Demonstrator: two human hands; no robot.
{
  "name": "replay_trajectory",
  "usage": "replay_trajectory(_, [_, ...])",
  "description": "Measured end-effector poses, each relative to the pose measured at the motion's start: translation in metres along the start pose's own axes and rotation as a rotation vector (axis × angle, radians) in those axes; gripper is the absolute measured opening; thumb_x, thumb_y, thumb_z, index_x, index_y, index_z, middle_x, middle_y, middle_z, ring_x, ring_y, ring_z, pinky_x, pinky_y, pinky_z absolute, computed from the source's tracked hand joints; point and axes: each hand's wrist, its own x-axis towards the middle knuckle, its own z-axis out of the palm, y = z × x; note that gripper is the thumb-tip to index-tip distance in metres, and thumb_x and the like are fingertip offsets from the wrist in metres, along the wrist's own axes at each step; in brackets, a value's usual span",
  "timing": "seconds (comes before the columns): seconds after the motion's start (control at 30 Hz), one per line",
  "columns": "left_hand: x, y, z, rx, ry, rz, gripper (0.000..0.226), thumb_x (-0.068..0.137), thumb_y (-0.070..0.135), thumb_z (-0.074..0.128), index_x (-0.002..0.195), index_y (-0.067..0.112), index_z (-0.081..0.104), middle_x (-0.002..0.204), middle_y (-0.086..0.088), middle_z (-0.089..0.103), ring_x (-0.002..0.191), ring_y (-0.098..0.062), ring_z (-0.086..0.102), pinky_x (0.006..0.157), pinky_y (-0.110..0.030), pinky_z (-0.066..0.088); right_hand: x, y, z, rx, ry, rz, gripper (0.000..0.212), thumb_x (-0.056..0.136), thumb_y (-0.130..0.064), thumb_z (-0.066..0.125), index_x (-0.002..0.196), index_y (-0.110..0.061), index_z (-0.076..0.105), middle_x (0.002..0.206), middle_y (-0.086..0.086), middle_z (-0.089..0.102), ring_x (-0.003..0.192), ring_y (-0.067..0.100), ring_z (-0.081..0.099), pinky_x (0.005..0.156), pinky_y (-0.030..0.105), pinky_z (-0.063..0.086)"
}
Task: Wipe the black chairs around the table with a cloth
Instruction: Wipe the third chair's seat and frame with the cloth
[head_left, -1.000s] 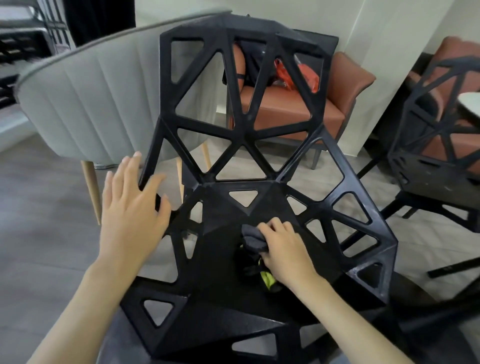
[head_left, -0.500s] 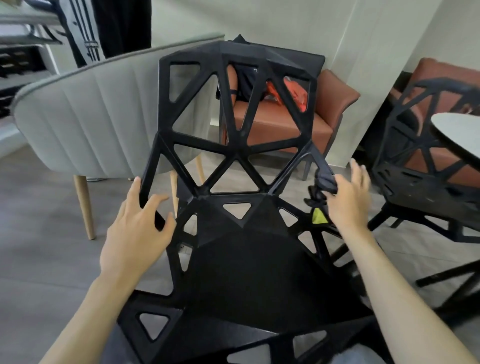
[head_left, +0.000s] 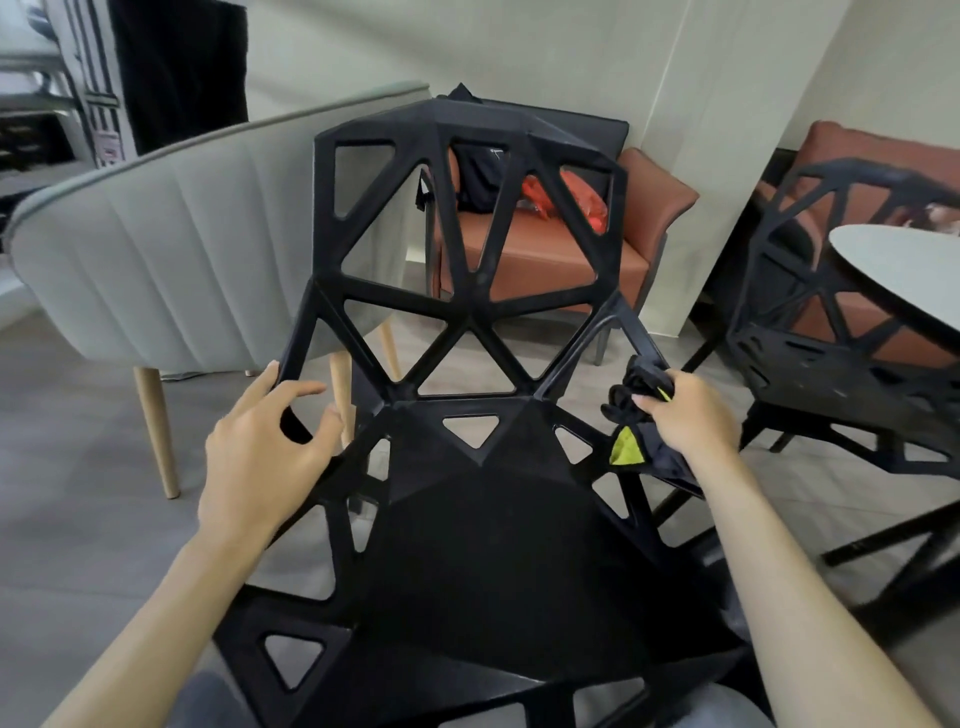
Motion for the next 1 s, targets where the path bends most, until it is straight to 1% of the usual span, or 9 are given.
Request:
replay_trajectory(0.03, [0.005, 0.001, 0.001, -0.007, 0.004, 0.017, 0.024, 0.092, 0.038, 0.073, 0.114, 0.03, 0.074, 0.154, -0.009, 0.052, 0.072, -0.019, 0.069, 0.094, -0.048, 0.053, -0.003, 0.001, -0.004, -0.008, -0.01, -0.001, 0.028, 0.1, -0.034, 0.066, 0.123, -0.019, 0.067, 0.103, 0.004, 0.068, 0.093, 0.029, 0.06, 0.061, 0.03, 0.038])
replay_trajectory(0.1, [0.014, 0.001, 0.003, -0.019, 0.01, 0.044, 0.024, 0.092, 0.043, 0.072, 0.113, 0.032, 0.073, 0.154, -0.008, 0.053, 0.052, -0.01, 0.059, 0.084, -0.045, 0.056, -0.007, 0.004, -0.01, -0.011, -0.03, 0.005, 0.028, 0.101, -0.034, 0.065, 0.125, -0.02, 0.067, 0.098, 0.002, 0.062, 0.087, 0.026, 0.052, 0.057, 0.029, 0.03])
replay_trajectory(0.23, [0.026, -0.002, 0.002, -0.056, 0.004, 0.022, 0.024, 0.091, 0.042, 0.072, 0.112, 0.031, 0.073, 0.154, -0.003, 0.053, 0.045, -0.013, 0.056, 0.074, -0.04, 0.056, -0.009, 0.005, -0.009, 0.029, -0.028, 0.018, 0.024, 0.101, -0.037, 0.063, 0.12, -0.022, 0.067, 0.098, 0.001, 0.066, 0.086, 0.025, 0.054, 0.061, 0.032, 0.035])
replay_trajectory(0.37, [0.026, -0.004, 0.001, -0.124, -0.009, 0.036, 0.019, 0.09, 0.039, 0.073, 0.107, 0.03, 0.073, 0.152, 0.0, 0.056, 0.039, -0.01, 0.049, 0.062, -0.029, 0.046, -0.011, 0.014, -0.008, 0.082, 0.002, 0.059, 0.028, 0.098, -0.045, 0.065, 0.122, -0.03, 0.067, 0.098, 0.0, 0.07, 0.094, 0.03, 0.064, 0.076, 0.04, 0.049])
replay_trajectory(0.53, [0.027, -0.002, 0.005, -0.178, -0.02, 0.026, 0.013, 0.091, 0.035, 0.073, 0.103, 0.03, 0.074, 0.149, 0.003, 0.058, 0.041, -0.01, 0.051, 0.053, -0.025, 0.044, -0.012, 0.015, -0.007, -0.018, 0.064, 0.101, 0.032, 0.098, -0.045, 0.064, 0.126, -0.028, 0.065, 0.096, 0.0, 0.066, 0.088, 0.029, 0.058, 0.071, 0.037, 0.046])
replay_trajectory(0.6, [0.032, -0.001, 0.013, -0.19, -0.022, 0.035, 0.009, 0.091, 0.032, 0.073, 0.099, 0.03, 0.074, 0.148, 0.004, 0.059, 0.043, -0.01, 0.052, 0.053, -0.024, 0.044, -0.012, 0.016, -0.007, -0.088, 0.084, 0.131, 0.04, 0.098, -0.046, 0.064, 0.132, -0.025, 0.063, 0.105, 0.004, 0.069, 0.094, 0.033, 0.063, 0.069, 0.036, 0.044])
replay_trajectory(0.73, [0.053, 0.002, 0.035, -0.228, -0.04, 0.068, 0.008, 0.09, 0.032, 0.071, 0.096, 0.026, 0.073, 0.142, 0.001, 0.064, 0.052, -0.002, 0.058, 0.071, -0.034, 0.047, -0.011, 0.025, -0.01, -0.107, 0.089, 0.14, 0.037, 0.098, -0.044, 0.065, 0.129, -0.024, 0.065, 0.111, 0.007, 0.071, 0.1, 0.035, 0.066, 0.069, 0.036, 0.047])
replay_trajectory(0.87, [0.075, 0.011, 0.058, -0.19, -0.067, 0.13, 0.007, 0.092, 0.029, 0.069, 0.097, 0.029, 0.073, 0.143, 0.0, 0.063, 0.053, -0.005, 0.059, 0.077, -0.031, 0.045, -0.01, 0.03, -0.01, -0.163, 0.13, 0.151, 0.037, 0.096, -0.045, 0.067, 0.127, -0.024, 0.065, 0.109, 0.007, 0.071, 0.1, 0.035, 0.067, 0.071, 0.038, 0.053])
replay_trajectory(1.0, [0.101, 0.009, 0.075, -0.137, -0.098, 0.183, 0.018, 0.096, 0.029, 0.066, 0.112, 0.022, 0.073, 0.139, -0.002, 0.067, 0.091, -0.024, 0.07, 0.086, -0.03, 0.042, -0.015, 0.031, -0.012, -0.096, 0.11, 0.188, 0.034, 0.097, -0.047, 0.064, 0.123, -0.025, 0.065, 0.107, 0.007, 0.07, 0.099, 0.035, 0.066, 0.078, 0.043, 0.057])
